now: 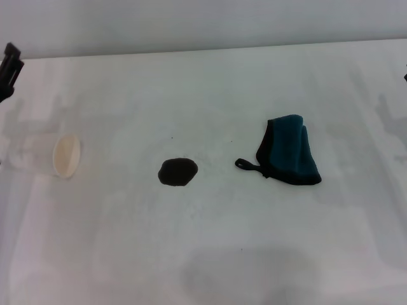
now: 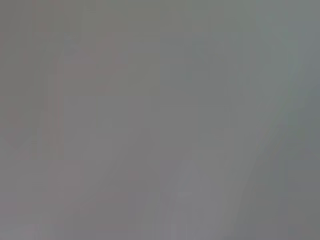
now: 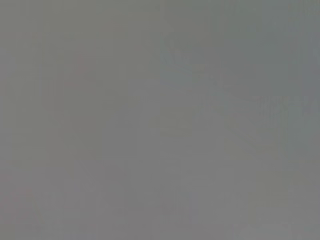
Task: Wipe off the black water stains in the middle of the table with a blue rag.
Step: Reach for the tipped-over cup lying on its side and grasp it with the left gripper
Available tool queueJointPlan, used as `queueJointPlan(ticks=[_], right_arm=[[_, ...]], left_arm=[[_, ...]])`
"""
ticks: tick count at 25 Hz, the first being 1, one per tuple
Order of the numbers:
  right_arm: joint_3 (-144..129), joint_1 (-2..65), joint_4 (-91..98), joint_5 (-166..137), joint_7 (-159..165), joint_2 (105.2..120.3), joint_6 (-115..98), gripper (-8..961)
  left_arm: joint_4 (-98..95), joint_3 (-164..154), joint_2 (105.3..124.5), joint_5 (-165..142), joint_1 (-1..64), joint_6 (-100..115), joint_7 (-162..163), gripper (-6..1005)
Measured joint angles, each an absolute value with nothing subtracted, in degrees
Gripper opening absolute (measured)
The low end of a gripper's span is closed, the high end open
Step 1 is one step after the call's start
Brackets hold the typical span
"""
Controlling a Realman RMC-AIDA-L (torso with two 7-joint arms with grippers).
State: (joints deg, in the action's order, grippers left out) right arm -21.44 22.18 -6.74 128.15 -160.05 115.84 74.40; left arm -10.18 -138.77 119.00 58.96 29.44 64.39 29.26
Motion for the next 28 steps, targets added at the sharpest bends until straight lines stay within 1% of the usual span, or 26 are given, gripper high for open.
queueJointPlan(ticks=[4,14,17,20,22,24,25,26,28], right_arm=[[-21.44,22.35,-6.08,128.15,-160.05,115.83,73.38,826],[-21.48,23.42,-5.91,127.73,-160.22,116.15,73.50,826],[-21.48,23.85,-5.91,127.88,-160.67,116.13,73.34,825],[-21.46,24.51,-5.89,128.08,-160.74,115.91,73.31,825],[-21.45,25.02,-5.89,128.08,-160.68,115.85,73.27,825],[-21.44,25.29,-5.89,128.06,-160.57,115.85,73.23,825],[-21.44,25.33,-5.89,128.06,-160.51,115.85,73.21,825],[-21.44,25.36,-5.89,128.06,-160.46,115.85,73.19,825],[-21.44,25.46,-6.03,127.99,-160.41,115.88,73.18,825]], left_arm=[[-10.17,-138.78,119.00,58.99,31.24,64.29,29.25,877],[-8.67,-137.88,118.87,59.24,31.59,63.40,29.22,875],[-8.65,-136.39,118.16,58.99,32.51,63.35,29.51,874],[-8.66,-136.97,115.29,56.04,34.30,63.57,33.19,873],[-8.19,-137.15,112.10,50.48,35.72,63.61,40.98,873],[-6.70,-137.16,109.61,44.36,37.58,63.72,48.63,872],[-5.23,-137.12,108.17,39.95,39.13,64.18,53.07,872],[-4.02,-137.15,107.26,36.48,40.21,65.00,55.85,872],[0.29,-137.39,104.61,26.62,43.56,68.83,62.80,871]])
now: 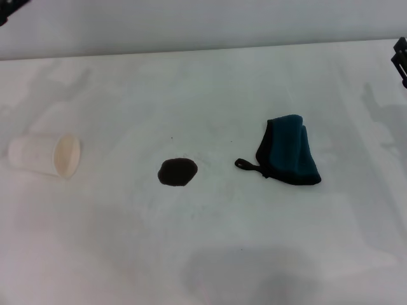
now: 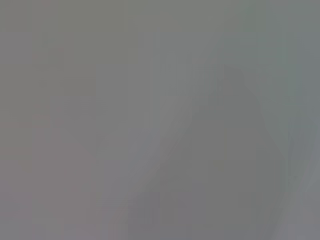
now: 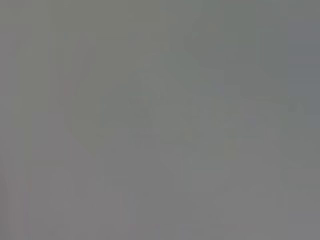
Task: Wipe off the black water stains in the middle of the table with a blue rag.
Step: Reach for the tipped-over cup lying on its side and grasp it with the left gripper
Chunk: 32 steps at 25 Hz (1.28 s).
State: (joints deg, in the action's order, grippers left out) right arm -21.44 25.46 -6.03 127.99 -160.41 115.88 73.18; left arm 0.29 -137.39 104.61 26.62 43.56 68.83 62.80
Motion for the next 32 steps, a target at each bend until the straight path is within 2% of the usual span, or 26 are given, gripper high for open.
queueJointPlan(ticks=[4,9,14,18,21,32], right_arm=[[-21.68,25.82,-6.62,127.72,-160.37,116.02,73.11,825],[-21.94,26.28,-8.21,127.58,-160.27,116.11,73.10,826],[-21.51,26.58,-9.78,127.53,-160.25,116.18,73.13,826],[-21.47,27.46,-11.42,127.52,-160.24,116.20,73.28,826],[-21.45,27.96,-12.12,127.53,-160.23,116.20,73.23,826],[-21.25,28.98,-16.10,127.76,-160.28,116.19,73.61,826]], left_arm=[[12.73,-146.43,101.45,16.22,50.35,79.24,76.92,873],[28.59,-164.28,101.23,11.80,55.79,90.66,85.85,872],[37.42,-164.55,100.59,-0.31,59.84,103.20,76.72,872],[39.48,-164.17,100.44,-8.15,61.71,104.76,70.08,873],[41.45,-163.94,100.80,-12.64,62.89,104.93,65.67,873],[49.62,-163.57,104.04,-21.94,65.71,101.99,50.44,868]])
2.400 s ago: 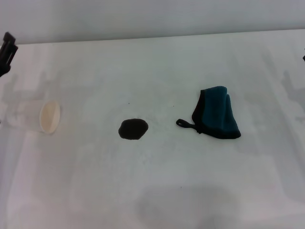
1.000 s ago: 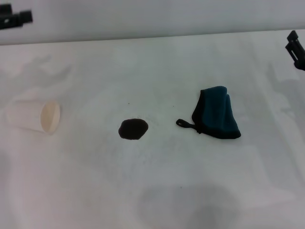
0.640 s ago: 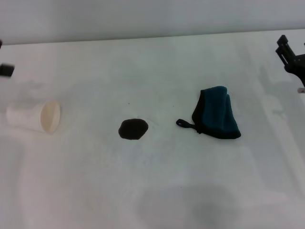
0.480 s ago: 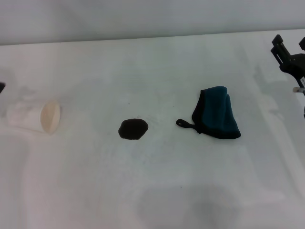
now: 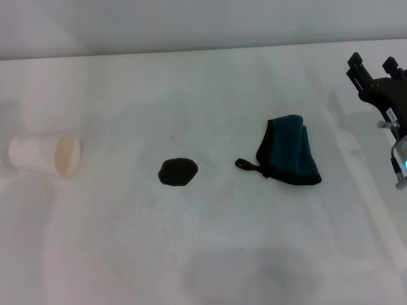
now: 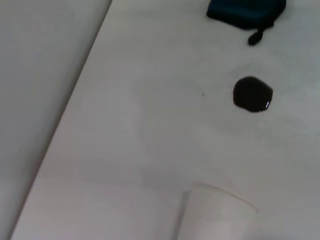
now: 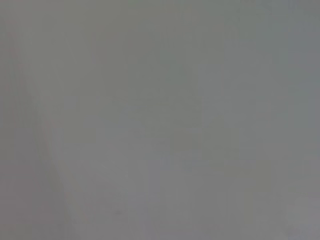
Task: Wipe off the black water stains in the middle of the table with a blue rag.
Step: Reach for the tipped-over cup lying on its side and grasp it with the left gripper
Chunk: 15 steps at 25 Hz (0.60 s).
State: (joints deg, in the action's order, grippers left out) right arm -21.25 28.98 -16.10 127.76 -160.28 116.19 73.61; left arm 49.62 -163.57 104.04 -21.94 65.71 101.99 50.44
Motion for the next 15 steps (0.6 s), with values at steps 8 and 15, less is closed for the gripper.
queueJointPlan(ticks=[8,15], right_arm=[[-19.38,28.14,-18.45,127.63,-160.34,116.19,75.47,825],[-19.07,28.73,-18.31,127.74,-160.37,116.19,75.17,825]], left_arm=[[52.52,-163.47,107.26,-23.50,68.11,100.50,43.12,869],[57.89,-163.41,116.73,-31.78,72.35,89.64,41.69,869]])
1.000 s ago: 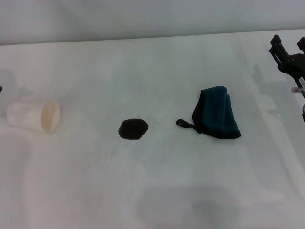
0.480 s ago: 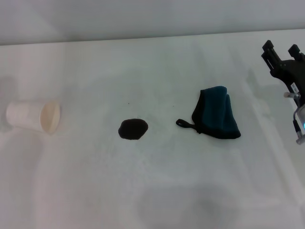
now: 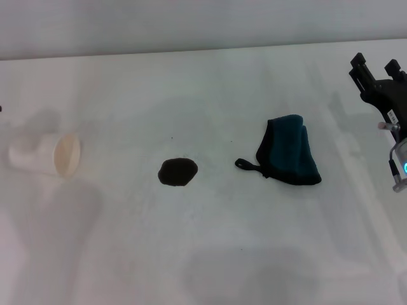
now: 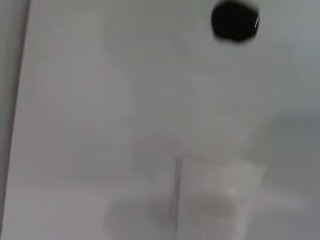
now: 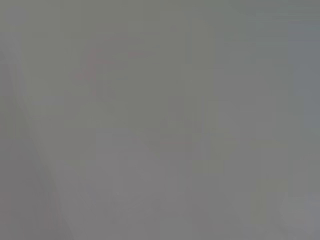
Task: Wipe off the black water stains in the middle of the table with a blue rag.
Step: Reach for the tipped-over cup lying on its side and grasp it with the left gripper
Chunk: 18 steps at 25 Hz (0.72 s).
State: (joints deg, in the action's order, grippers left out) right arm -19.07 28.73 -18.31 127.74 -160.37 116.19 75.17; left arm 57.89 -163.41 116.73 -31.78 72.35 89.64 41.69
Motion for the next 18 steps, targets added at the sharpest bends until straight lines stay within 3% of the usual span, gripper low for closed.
queueJointPlan(ticks=[3,18], right_arm=[[-18.13,28.87,-18.58,127.67,-160.60,116.20,74.46,825],[-17.57,28.89,-20.12,127.51,-160.71,116.19,74.05,826]], left_arm=[[57.46,-163.34,118.57,-32.88,73.06,85.76,40.81,870],[47.16,-163.21,118.37,-28.14,69.93,80.25,37.94,868]])
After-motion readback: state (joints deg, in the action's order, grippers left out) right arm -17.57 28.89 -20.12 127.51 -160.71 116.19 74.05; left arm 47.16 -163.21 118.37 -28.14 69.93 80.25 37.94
